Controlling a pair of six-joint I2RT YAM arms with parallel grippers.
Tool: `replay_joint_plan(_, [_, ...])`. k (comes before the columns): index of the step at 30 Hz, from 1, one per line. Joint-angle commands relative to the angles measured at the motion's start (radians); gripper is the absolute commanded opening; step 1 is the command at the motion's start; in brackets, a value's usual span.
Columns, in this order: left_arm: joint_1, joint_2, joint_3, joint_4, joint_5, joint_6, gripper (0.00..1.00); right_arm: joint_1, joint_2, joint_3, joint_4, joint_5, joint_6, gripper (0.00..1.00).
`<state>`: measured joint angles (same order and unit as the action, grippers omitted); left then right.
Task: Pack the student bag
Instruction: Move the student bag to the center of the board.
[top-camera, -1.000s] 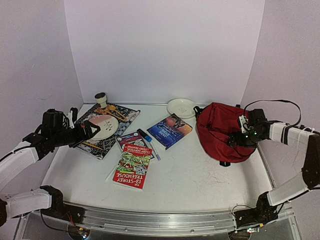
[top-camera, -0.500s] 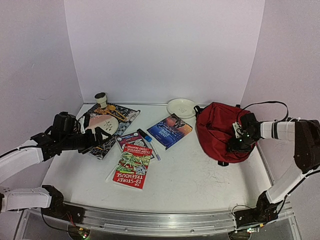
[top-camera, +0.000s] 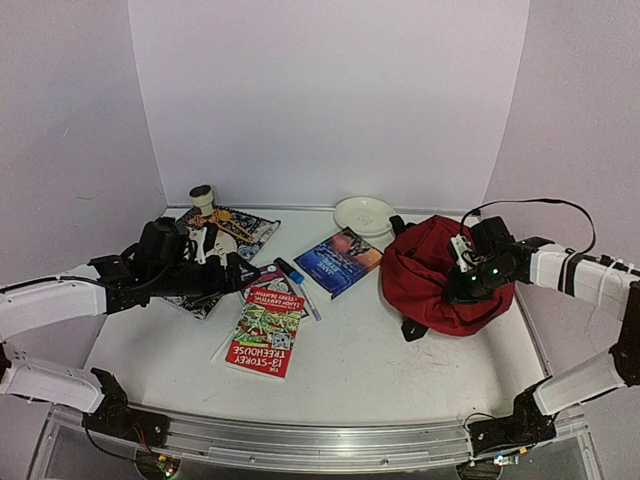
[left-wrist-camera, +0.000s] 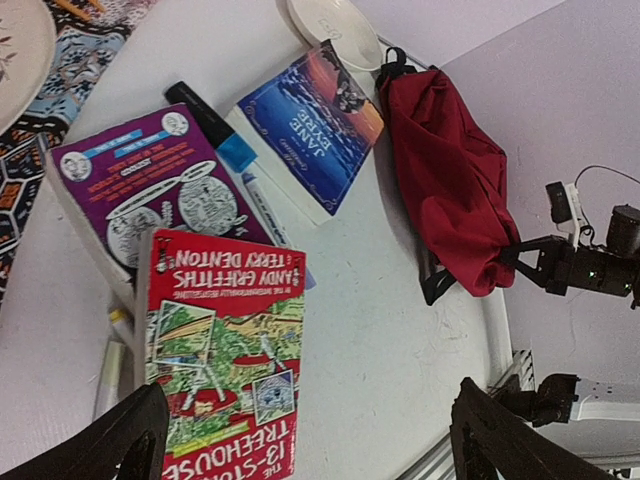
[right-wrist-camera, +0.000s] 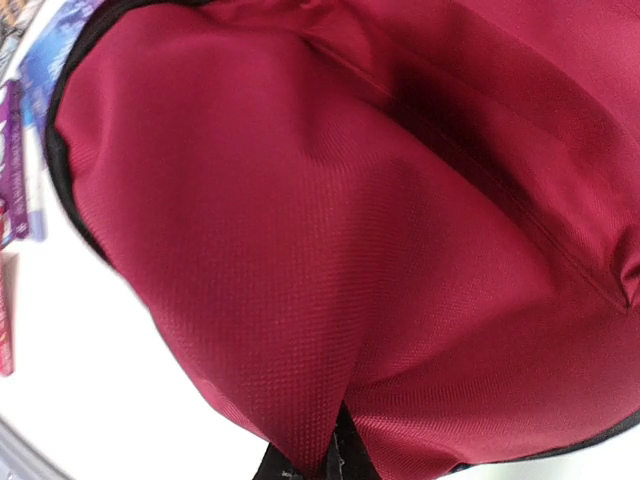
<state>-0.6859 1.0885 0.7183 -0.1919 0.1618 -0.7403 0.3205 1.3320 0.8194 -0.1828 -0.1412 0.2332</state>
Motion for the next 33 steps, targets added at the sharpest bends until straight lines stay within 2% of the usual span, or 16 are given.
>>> replay_joint_plan(1, [-0.086, 0.076, 0.103, 0.078, -0.066, -0.027, 0.99, 0.077, -0.07, 0.042, -0.098, -0.038, 0.094, 0.0])
replay_joint_plan(11, [-0.273, 0.304, 0.256, 0.122, -0.141, -0.042, 0.99, 0.223, -0.16, -0.035, -0.118, -0.095, 0.222, 0.0])
replay_joint_plan(20, [-0.329, 0.476, 0.37, 0.153, -0.152, -0.059, 0.99, 0.357, -0.166, -0.129, -0.023, -0.158, 0.315, 0.05])
replay_joint_plan(22, [-0.337, 0.515, 0.389, 0.158, -0.148, -0.062, 0.99, 0.375, -0.152, -0.138, -0.006, -0.168, 0.316, 0.09])
replay_joint_plan(26, [-0.342, 0.585, 0.427, 0.18, -0.134, -0.054, 0.96, 0.393, -0.148, -0.144, 0.041, -0.211, 0.278, 0.24])
replay_joint_plan(33, [-0.342, 0.678, 0.494, 0.187, -0.119, -0.032, 0.93, 0.393, -0.205, -0.086, 0.021, -0.036, 0.234, 0.5])
